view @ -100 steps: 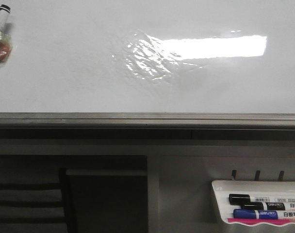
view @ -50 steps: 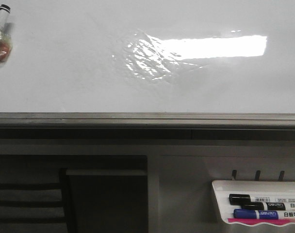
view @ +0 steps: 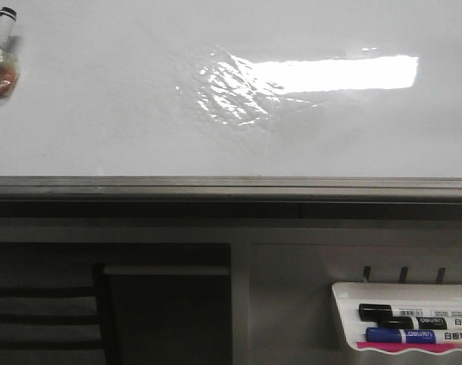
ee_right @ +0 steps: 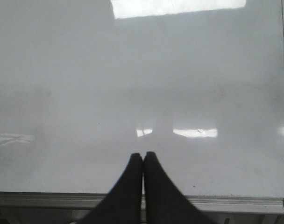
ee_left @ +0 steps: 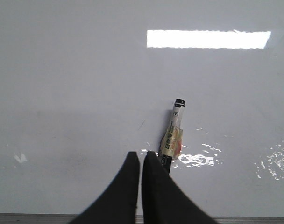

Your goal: Write number 7 on whiteboard

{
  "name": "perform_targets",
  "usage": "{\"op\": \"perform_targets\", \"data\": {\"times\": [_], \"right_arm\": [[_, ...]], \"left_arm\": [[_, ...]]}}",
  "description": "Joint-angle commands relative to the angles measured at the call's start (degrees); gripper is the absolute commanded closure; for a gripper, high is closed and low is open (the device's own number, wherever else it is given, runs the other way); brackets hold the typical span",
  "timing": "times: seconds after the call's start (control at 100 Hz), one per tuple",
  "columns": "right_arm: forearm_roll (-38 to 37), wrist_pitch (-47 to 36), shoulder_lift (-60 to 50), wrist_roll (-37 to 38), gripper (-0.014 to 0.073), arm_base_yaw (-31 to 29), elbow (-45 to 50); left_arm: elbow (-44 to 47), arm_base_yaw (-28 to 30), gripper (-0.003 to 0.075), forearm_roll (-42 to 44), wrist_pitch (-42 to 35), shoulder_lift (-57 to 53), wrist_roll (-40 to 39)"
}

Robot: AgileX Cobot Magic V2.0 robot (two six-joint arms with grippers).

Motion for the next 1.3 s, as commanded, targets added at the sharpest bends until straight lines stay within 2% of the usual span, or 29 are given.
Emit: {"op": "perform_targets", "data": {"times": [0.0, 0.1, 0.21, 0.28, 0.34, 0.35, 0.4, 0.47, 0.73, 0.91, 1.23, 1.29], "right_arm": [[-0.8, -4.4, 0.8, -0.6, 0.0664, -0.4, -1.9], [-0.8, -4.1, 0.8, -0.6, 0.0605, -0.4, -1.9], [-2.3, -4.1, 0.8, -0.6, 0.04, -0.4, -1.9], [-2.9, -4.1, 0.8, -0.6, 0.0253, -0.4, -1.9], [-2.9, -4.1, 0.8, -0.6, 0.0158, -0.4, -1.9], [-2.9, -4.1, 0.8, -0.6, 0.0151, -0.4, -1.9], [-2.9, -4.1, 0.8, -0.6, 0.0119, -0.4, -1.9], [-2.9, -4.1, 0.8, -0.6, 0.0115, -0.4, -1.9], [-2.7, -4.1, 0.8, -0.6, 0.0115, -0.4, -1.9], [-1.7, -4.1, 0.8, -0.6, 0.0115, -0.4, -1.9], [-1.4, -4.1, 0.8, -0.6, 0.0115, -0.4, -1.9], [-1.4, -4.1, 0.8, -0.6, 0.0115, -0.4, -1.9]], "left_arm": [[-2.0, 0.3, 0.0741, -0.7, -4.6, 0.9, -0.4], [-2.0, 0.3, 0.074, -0.7, -4.5, 0.9, -0.4], [-2.0, 0.3, 0.07, 0.6, -4.4, 0.9, -0.4], [-2.0, 0.3, 0.059, 2.6, -4.0, 0.9, -0.4], [-2.0, 0.3, 0.0442, 4.3, -4.1, 0.9, -0.4], [-2.0, 0.3, 0.0442, 4.5, -4.1, 0.9, -0.4], [-2.0, 0.3, 0.0343, 4.6, -4.1, 0.9, -0.4], [-2.0, 0.3, 0.0286, 4.3, -4.1, 0.9, -0.4], [-2.0, 0.3, 0.0344, 4.2, -4.1, 0.9, -0.4], [-2.0, 0.3, 0.0391, -1.7, -5.6, 1.7, -0.4], [-2.0, -1.0, 0.0425, -2.7, -6.2, 10.0, 0.0], [-2.0, -2.9, 0.0421, -2.7, -6.6, 12.4, 3.3]]}}
